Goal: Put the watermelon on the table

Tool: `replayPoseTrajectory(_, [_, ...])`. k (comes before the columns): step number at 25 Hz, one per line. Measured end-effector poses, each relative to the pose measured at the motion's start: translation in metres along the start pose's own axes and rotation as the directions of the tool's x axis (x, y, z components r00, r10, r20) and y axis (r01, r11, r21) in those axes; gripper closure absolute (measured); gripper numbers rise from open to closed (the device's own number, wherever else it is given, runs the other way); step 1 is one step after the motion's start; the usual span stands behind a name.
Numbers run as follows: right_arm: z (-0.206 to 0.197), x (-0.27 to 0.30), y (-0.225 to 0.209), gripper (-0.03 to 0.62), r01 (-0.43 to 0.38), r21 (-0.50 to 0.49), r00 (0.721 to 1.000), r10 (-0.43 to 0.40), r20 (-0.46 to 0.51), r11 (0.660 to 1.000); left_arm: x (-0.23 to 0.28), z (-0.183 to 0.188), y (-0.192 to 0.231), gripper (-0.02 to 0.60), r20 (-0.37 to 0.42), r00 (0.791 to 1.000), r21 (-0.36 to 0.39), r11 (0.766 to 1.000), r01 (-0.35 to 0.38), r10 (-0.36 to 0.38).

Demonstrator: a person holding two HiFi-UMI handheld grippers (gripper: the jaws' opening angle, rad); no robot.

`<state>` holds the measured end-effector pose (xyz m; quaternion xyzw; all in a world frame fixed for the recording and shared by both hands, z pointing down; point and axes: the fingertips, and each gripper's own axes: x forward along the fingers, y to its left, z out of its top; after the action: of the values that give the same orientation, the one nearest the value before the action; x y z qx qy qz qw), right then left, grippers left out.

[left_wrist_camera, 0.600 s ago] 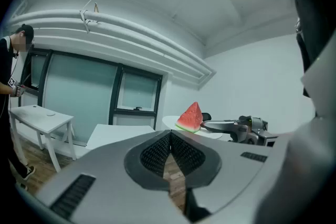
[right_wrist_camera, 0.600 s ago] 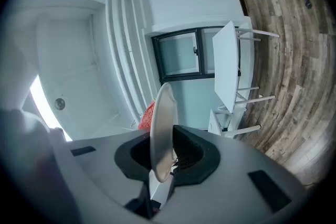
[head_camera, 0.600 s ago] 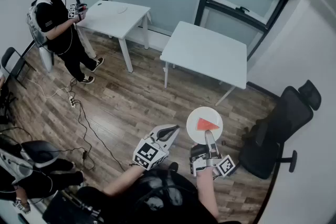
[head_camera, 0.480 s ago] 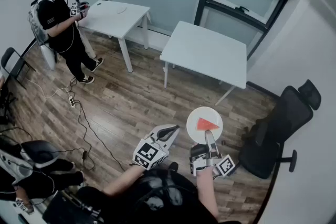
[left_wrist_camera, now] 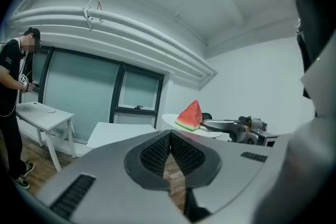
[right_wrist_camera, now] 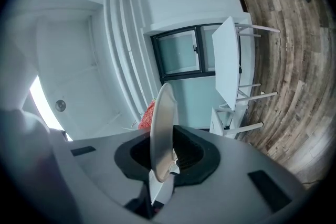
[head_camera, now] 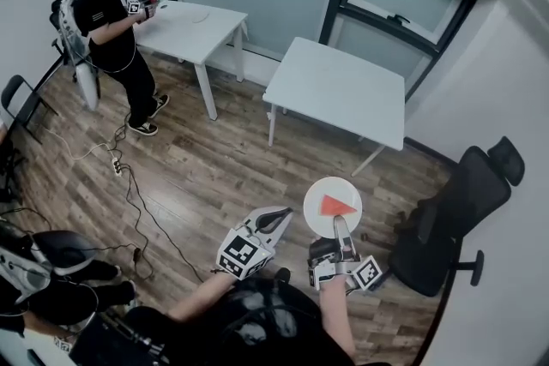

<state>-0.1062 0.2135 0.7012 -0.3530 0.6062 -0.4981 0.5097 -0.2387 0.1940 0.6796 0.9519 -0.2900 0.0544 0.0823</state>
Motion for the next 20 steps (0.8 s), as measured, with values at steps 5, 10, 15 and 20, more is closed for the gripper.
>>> replayPoseTrajectory(5, [0.003,0.013,-0.008,0.534,0.020,-0.016,1.000,-0.020,0.002,1.000,0.007,-0.003,0.012,0.576,-0.009,1.000,-0.015,1.000,0.009,-0.009])
replayPoseTrajectory(10, [-0.005,0.016,-0.013,0.534,0.010,-0.015,1.000,-0.010,0.016,1.000,0.003,-0.008,0.029,0.575,0.013,1.000,-0.075,0.997,0.013,-0.012])
replayPoseTrajectory(15, [-0.017,0.008,-0.023,0.534,0.023,-0.008,0.999,-0.023,0.027,1.000,-0.001,-0.026,0.033,0.577,-0.024,0.998,-0.096,0.994,0.053,-0.055])
replayPoseTrajectory(20, [-0.002,0.025,-0.033,0.534,0.039,0.002,0.999,-0.039,0.029,0.999,0.017,-0.026,0.045,0.576,-0.052,0.997,-0.087,0.995,0.057,-0.062])
